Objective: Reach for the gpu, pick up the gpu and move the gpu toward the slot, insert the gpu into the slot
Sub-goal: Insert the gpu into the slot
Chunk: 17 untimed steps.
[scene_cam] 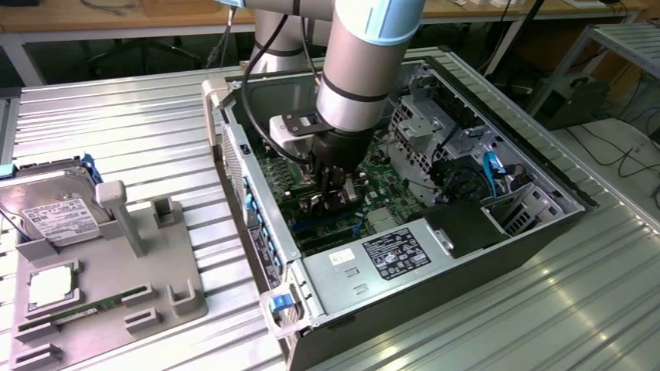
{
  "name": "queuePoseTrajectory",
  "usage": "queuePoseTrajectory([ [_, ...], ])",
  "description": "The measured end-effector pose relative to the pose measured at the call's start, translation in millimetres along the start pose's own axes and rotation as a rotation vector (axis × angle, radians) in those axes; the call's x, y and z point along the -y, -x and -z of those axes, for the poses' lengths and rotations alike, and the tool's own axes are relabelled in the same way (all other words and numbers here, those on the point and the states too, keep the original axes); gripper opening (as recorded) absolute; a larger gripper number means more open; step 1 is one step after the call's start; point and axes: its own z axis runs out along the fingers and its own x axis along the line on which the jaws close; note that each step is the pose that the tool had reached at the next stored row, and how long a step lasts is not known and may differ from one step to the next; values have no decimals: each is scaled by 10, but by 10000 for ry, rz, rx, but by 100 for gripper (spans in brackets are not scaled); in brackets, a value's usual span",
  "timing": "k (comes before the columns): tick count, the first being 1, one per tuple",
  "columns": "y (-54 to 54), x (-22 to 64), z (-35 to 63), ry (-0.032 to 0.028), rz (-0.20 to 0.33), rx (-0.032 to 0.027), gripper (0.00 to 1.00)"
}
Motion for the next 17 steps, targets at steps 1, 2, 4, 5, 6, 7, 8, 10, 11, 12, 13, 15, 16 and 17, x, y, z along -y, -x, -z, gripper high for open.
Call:
queuePoseTrajectory([
  [1,0,0,0,0,0,1,27],
  [2,0,0,0,-1,0,0,27],
  [4,-1,-2,0,1,1,-3,27],
  [5,-1,-4,-3,1,0,-4,27],
  [6,-1,-6,-10,0,0,-2,27],
  [7,-1,-6,-18,0,1,-3,27],
  [8,-1,-6,-26,1,2,-5,27],
  [10,-2,-6,-42,2,1,-6,27],
  [11,-2,-6,-48,3,0,-6,27],
  [12,-2,-6,-51,3,0,-7,27],
  [13,-2,-6,-53,3,0,-7,27],
  [15,-1,-6,-55,0,0,-2,27],
  [16,-1,-6,-55,1,0,-2,27],
  [17,-1,-6,-55,0,0,-1,27],
])
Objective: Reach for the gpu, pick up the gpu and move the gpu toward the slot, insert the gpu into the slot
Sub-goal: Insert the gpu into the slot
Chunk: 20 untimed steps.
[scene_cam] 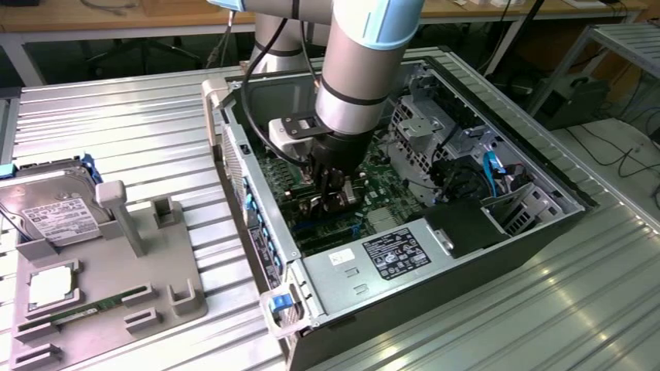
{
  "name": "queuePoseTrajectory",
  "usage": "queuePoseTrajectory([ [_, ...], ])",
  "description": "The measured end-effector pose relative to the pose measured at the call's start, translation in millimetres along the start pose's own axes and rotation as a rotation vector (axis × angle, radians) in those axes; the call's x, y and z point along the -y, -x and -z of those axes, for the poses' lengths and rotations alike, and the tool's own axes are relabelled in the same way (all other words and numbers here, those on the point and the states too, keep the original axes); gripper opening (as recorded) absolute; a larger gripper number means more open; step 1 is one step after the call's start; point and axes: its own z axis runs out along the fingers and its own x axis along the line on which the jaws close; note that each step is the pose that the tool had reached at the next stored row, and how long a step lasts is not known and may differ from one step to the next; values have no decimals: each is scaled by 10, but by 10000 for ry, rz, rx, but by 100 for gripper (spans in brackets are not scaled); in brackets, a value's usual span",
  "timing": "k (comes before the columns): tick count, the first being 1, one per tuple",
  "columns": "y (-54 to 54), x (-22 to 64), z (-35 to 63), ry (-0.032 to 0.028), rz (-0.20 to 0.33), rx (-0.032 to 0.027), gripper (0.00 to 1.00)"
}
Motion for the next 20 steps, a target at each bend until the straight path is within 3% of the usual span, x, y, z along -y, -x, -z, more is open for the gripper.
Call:
queuePoseTrajectory([
  [20,-1,-28,-50,1,0,-1,27],
])
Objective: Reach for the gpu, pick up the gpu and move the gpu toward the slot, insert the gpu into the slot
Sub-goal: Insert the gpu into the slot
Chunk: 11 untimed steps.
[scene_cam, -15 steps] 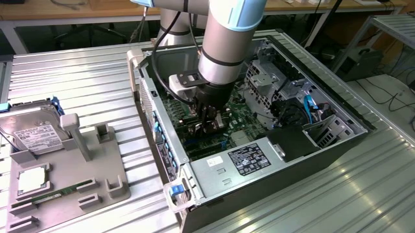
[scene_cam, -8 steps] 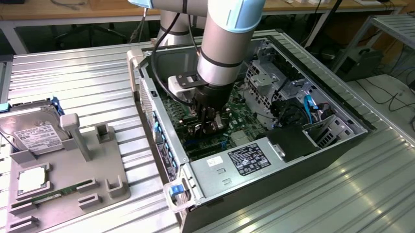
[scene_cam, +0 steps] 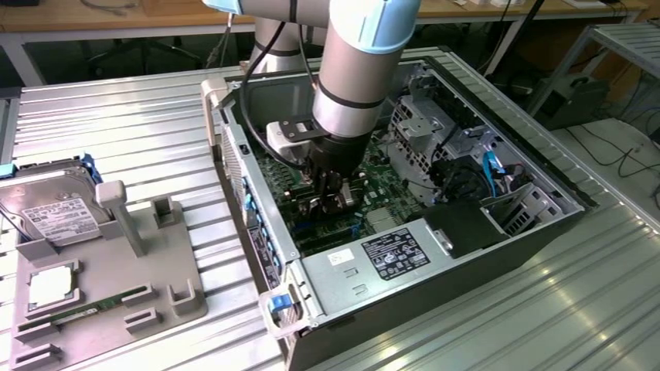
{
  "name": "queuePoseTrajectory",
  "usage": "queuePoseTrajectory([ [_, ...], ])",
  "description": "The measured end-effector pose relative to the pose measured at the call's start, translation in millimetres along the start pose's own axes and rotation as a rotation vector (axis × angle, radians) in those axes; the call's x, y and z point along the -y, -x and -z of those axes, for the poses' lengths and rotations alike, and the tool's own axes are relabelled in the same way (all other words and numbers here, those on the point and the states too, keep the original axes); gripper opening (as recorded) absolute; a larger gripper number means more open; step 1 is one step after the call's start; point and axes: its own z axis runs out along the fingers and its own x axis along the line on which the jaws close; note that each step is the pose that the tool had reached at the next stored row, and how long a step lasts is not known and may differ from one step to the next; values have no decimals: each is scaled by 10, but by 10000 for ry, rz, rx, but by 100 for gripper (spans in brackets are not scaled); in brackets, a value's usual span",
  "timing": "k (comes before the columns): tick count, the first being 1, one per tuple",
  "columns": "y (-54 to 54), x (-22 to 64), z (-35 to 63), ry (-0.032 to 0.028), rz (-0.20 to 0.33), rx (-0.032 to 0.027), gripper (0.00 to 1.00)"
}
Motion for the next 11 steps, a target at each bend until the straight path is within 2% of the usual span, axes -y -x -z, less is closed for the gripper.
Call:
queuePoseTrajectory([
  [3,5,-2,-2,-8,-6,34,28],
  [4,3,-2,8,-7,-6,17,34],
  [5,1,-2,22,-2,-4,4,34],
  [11,3,-7,201,-7,0,2,34],
])
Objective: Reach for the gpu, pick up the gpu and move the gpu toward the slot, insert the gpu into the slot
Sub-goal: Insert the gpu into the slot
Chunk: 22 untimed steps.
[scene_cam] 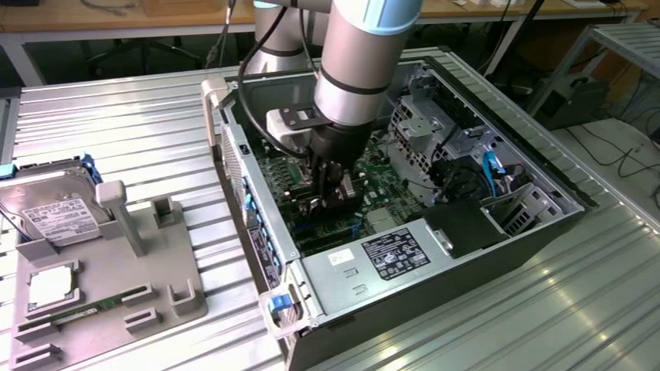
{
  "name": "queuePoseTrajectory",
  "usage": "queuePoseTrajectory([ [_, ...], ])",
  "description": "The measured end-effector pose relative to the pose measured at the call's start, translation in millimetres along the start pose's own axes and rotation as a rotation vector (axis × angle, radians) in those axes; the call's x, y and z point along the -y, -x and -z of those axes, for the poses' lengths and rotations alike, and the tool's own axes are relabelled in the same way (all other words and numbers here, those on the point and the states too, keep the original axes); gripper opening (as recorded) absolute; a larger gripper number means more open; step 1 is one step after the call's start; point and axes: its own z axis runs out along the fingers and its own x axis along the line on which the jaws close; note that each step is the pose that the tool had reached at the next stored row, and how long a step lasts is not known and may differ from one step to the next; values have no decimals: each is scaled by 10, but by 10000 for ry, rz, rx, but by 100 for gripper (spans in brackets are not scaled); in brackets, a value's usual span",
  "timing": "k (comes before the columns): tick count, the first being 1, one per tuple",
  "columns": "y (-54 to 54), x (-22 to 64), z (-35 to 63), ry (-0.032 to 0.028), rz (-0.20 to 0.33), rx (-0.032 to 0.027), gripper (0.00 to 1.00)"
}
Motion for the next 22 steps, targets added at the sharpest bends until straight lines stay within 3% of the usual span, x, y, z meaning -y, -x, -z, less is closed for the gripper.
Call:
queuePoseTrajectory([
  [7,3,-7,200,-1,-1,0,34],
  [10,3,-7,208,-2,0,3,32],
  [11,3,-7,208,-3,0,4,25],
  [12,3,-7,208,-2,0,3,25],
  [14,3,-7,209,-1,0,1,13],
  [22,3,-7,209,-1,0,1,11],
])
